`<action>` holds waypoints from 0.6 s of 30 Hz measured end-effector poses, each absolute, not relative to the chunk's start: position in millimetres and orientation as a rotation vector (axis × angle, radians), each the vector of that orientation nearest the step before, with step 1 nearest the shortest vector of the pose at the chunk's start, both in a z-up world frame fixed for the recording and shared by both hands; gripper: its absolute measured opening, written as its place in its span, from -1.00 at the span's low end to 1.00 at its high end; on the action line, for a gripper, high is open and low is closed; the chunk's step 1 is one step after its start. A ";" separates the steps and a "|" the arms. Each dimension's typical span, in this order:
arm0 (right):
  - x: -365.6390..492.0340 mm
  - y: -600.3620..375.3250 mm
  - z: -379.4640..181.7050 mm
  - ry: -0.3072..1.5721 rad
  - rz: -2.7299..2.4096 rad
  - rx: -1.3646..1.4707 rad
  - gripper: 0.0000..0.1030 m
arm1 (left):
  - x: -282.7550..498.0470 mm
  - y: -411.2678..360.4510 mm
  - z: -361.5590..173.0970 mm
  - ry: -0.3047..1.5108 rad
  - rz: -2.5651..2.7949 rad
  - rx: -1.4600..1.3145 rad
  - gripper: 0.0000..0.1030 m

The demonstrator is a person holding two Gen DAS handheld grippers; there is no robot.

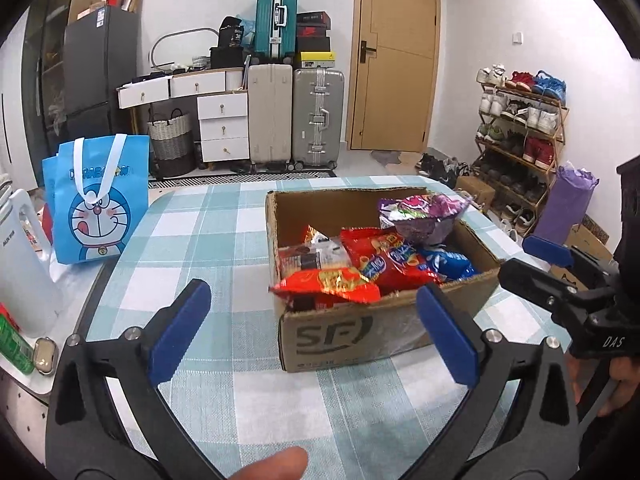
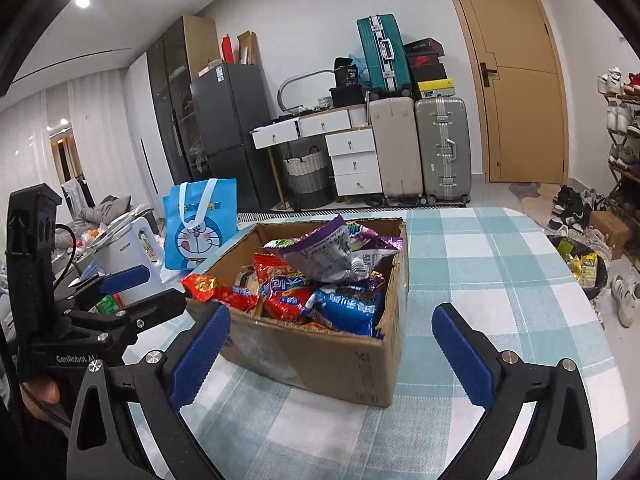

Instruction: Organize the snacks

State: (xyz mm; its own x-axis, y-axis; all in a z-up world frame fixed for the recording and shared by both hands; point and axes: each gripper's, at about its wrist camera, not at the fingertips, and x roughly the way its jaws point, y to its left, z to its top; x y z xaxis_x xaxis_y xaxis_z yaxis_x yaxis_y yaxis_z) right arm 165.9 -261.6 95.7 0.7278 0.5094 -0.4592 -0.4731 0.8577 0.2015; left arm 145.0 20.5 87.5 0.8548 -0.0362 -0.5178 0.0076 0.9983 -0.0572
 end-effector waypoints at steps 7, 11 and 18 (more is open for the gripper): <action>147.3 -264.9 88.4 0.492 0.552 0.071 0.99 | 120.0 25.9 77.9 0.508 -0.008 -0.065 0.99; 137.6 -264.2 82.4 0.469 0.555 0.045 0.99 | 113.0 27.4 68.5 0.516 0.004 -0.054 0.99; 127.0 -269.2 78.7 0.432 0.556 0.059 0.99 | 103.0 30.8 52.5 0.508 0.007 -0.071 0.99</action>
State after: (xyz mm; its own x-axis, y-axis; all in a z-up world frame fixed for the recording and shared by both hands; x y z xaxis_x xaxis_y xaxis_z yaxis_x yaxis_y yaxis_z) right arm 127.0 -269.2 78.7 0.7623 0.5232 -0.3811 -0.4989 0.8500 0.1690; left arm 103.0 30.8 52.5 0.8739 -0.0110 -0.4859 -0.0242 0.9975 -0.0661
